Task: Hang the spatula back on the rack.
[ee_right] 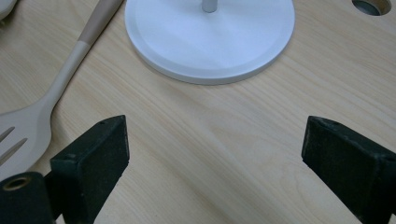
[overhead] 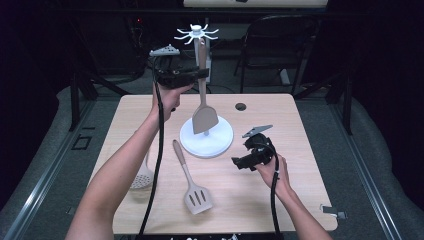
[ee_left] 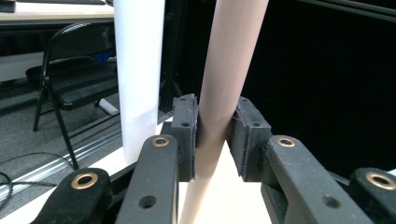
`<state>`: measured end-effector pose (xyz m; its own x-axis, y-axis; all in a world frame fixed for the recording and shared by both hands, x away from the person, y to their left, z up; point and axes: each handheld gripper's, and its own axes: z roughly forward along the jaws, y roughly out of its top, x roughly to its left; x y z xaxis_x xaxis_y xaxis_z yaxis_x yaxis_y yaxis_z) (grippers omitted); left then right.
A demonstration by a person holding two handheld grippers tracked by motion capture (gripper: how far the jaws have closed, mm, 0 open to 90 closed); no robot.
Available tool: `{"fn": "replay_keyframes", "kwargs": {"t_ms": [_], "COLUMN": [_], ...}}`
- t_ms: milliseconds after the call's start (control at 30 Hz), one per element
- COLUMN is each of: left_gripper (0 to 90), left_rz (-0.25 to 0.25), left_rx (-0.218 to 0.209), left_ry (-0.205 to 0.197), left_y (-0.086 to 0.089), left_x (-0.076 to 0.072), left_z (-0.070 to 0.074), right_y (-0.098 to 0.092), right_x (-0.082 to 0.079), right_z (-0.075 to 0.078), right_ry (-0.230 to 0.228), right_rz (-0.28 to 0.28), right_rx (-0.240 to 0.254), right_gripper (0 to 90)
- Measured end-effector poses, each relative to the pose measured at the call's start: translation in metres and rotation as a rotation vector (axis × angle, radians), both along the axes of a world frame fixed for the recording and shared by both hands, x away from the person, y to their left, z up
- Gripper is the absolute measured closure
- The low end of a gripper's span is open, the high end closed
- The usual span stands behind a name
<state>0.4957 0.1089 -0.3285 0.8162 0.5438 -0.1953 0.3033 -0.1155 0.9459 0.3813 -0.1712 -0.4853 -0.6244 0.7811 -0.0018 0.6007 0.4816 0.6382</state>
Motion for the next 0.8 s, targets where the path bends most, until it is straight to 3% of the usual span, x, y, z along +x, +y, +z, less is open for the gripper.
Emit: {"fn": "replay_keyframes", "kwargs": {"t_ms": [300, 567, 800], "left_gripper": [72.5, 64.0, 61.1], "left_rz": [0.019, 0.025, 0.032], "left_rx": [0.035, 0.012, -0.017], "left_ry": [-0.033, -0.033, -0.026], "left_y": [0.000, 0.013, 0.035], "left_x": [-0.004, -0.010, -0.019], "left_z": [0.001, 0.002, -0.008], "right_y": [0.000, 0.000, -0.001], "right_x": [0.000, 0.000, 0.001], "right_z": [0.000, -0.001, -0.002], "right_ry": [0.002, 0.001, 0.004], "right_rz": [0.001, 0.002, -0.002], "right_rx": [0.000, -0.004, -0.004], "right_gripper": [7.4, 8.2, 8.2]}}
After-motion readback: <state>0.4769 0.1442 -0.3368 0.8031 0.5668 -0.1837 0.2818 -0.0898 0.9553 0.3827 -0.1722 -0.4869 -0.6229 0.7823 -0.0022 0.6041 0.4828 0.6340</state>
